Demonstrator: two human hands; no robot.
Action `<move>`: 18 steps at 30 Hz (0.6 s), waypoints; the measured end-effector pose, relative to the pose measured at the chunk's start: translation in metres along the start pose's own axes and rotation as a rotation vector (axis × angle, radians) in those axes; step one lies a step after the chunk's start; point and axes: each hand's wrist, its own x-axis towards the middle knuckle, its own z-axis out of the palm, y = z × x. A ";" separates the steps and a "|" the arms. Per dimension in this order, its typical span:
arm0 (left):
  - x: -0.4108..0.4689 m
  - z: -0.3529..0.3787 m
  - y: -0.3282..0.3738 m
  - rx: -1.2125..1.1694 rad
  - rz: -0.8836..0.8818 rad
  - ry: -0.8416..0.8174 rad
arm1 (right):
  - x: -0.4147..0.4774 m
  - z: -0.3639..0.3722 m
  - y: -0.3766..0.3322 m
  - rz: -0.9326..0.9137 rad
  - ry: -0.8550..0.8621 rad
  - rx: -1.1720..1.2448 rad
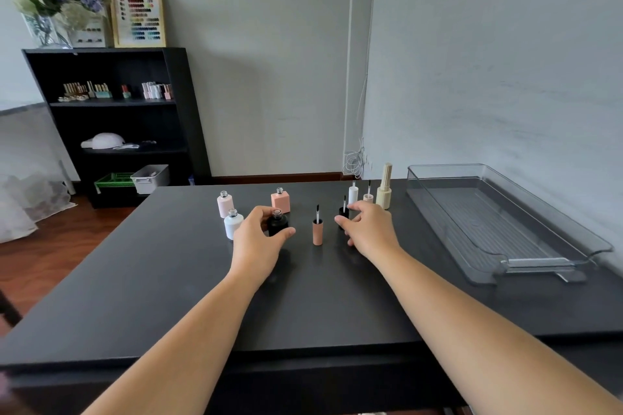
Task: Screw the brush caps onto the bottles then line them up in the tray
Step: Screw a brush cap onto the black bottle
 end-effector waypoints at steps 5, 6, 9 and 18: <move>-0.003 -0.003 0.000 0.007 0.006 -0.015 | 0.006 0.010 -0.005 0.015 0.022 -0.024; -0.004 -0.003 0.000 0.006 0.008 -0.018 | 0.005 0.010 -0.003 0.010 0.038 -0.022; -0.007 -0.004 0.004 -0.018 -0.001 -0.015 | -0.003 0.005 0.000 -0.017 0.069 0.028; -0.039 -0.006 0.013 -0.049 -0.009 0.024 | -0.049 -0.014 0.003 -0.128 -0.025 0.156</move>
